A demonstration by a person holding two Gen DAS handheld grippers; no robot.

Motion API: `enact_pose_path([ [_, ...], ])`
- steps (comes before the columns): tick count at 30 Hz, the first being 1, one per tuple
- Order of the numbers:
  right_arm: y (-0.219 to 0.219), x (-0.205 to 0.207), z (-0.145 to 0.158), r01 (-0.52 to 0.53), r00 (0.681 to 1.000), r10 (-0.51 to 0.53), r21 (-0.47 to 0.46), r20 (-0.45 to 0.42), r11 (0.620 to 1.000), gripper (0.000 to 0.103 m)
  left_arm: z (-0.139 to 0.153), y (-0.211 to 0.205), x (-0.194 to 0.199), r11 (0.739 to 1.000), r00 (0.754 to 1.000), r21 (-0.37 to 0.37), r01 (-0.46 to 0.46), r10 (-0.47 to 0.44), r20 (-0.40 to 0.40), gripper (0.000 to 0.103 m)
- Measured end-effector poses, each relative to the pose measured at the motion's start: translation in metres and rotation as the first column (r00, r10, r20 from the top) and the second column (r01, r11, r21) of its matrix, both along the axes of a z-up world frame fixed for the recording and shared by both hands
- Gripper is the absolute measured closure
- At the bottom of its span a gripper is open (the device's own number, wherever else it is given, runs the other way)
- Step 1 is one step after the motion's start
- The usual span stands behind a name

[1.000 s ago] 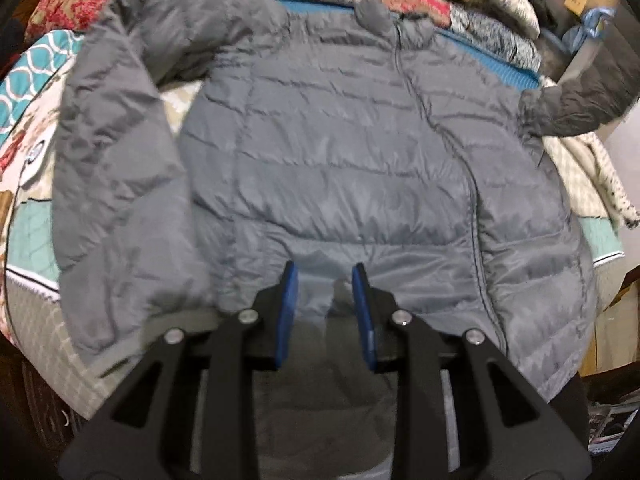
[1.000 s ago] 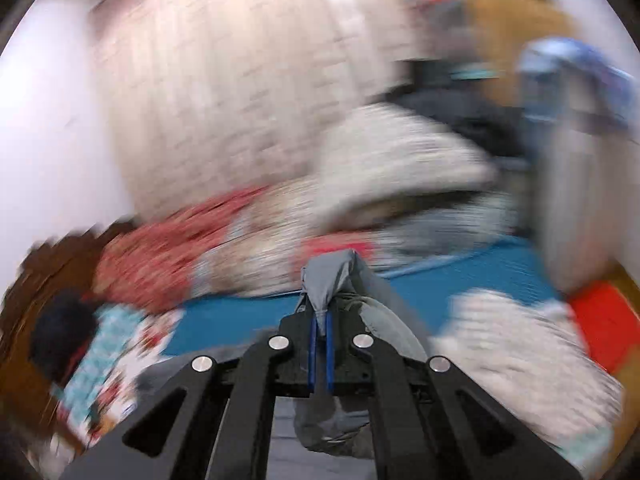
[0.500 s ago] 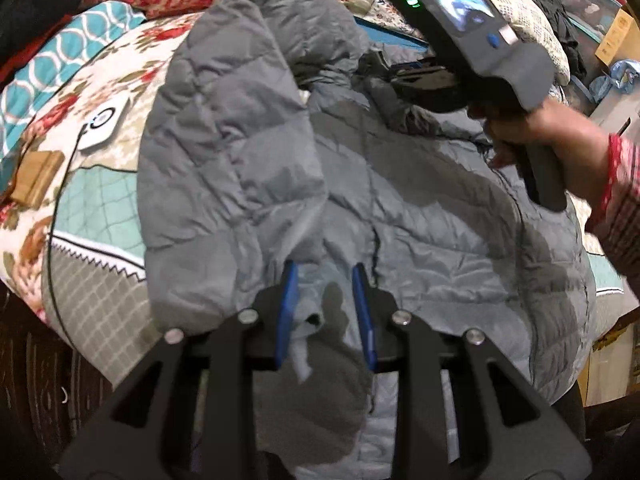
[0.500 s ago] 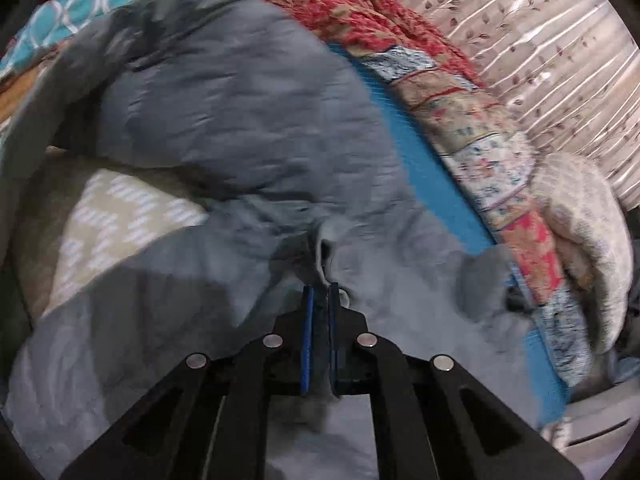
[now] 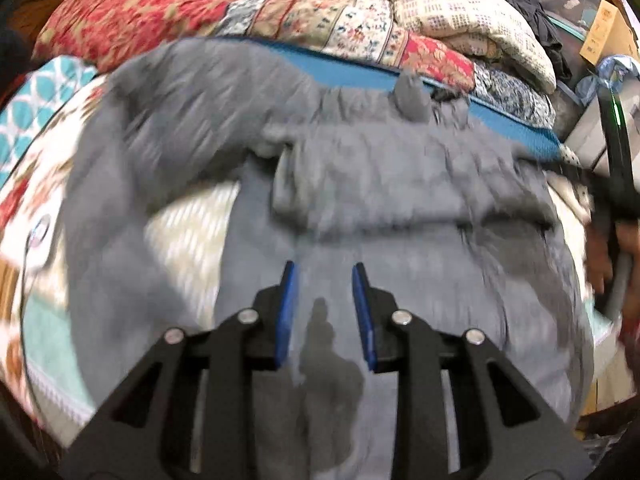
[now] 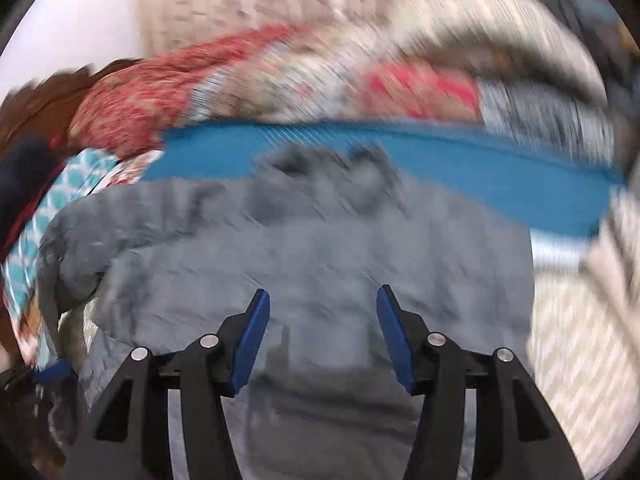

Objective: Fold large clothes

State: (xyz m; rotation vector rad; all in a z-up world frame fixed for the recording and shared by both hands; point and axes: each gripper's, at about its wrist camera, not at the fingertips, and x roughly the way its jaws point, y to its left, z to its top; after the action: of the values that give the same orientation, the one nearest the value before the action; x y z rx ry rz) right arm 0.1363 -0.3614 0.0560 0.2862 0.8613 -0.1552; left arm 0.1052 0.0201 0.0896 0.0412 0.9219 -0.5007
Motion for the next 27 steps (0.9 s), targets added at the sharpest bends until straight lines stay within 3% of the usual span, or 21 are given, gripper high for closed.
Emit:
enact_pose_path([
  [5, -0.054, -0.009, -0.042, 0.131, 0.988, -0.124, 0.079, -0.095, 0.988, 0.036, -0.022, -0.052, 0.065, 0.992, 1.0, 0.124, -0.014, 0.015, -0.012, 0.077],
  [10, -0.102, -0.013, -0.055, 0.242, 0.968, -0.233, 0.102, -0.095, 0.965, 0.036, -0.05, -0.09, 0.115, 0.965, 0.998, 0.256, -0.055, 0.06, -0.013, 0.077],
  [13, -0.117, -0.013, -0.066, 0.251, 0.967, -0.24, 0.146, -0.087, 0.957, 0.036, -0.063, -0.117, 0.145, 0.948, 0.996, 0.309, -0.079, 0.089, -0.02, 0.078],
  [19, -0.099, -0.002, -0.071, 0.216, 0.973, -0.216, -0.021, -0.079, 0.976, 0.035, -0.078, -0.152, 0.164, 0.896, 0.993, 0.427, -0.12, 0.106, 0.058, 0.078],
  [22, -0.092, 0.001, -0.067, 0.21, 0.97, -0.22, -0.098, -0.107, 0.973, 0.035, -0.069, -0.155, 0.16, 0.877, 0.996, 0.473, -0.088, 0.083, 0.031, 0.078],
  [24, -0.083, -0.012, -0.051, 0.219, 0.973, -0.225, -0.098, -0.056, 0.971, 0.035, -0.041, -0.139, 0.145, 0.929, 0.998, 0.365, -0.055, 0.062, -0.008, 0.078],
  [25, -0.077, -0.019, -0.043, 0.219, 0.975, -0.222, -0.091, -0.019, 0.971, 0.035, -0.014, -0.12, 0.127, 0.965, 0.999, 0.259, -0.034, 0.035, 0.001, 0.078],
  [27, -0.052, -0.045, -0.024, 0.183, 0.982, -0.18, -0.058, 0.06, 0.981, 0.035, 0.023, -0.084, 0.095, 0.989, 0.998, 0.147, -0.001, -0.007, 0.055, 0.077],
])
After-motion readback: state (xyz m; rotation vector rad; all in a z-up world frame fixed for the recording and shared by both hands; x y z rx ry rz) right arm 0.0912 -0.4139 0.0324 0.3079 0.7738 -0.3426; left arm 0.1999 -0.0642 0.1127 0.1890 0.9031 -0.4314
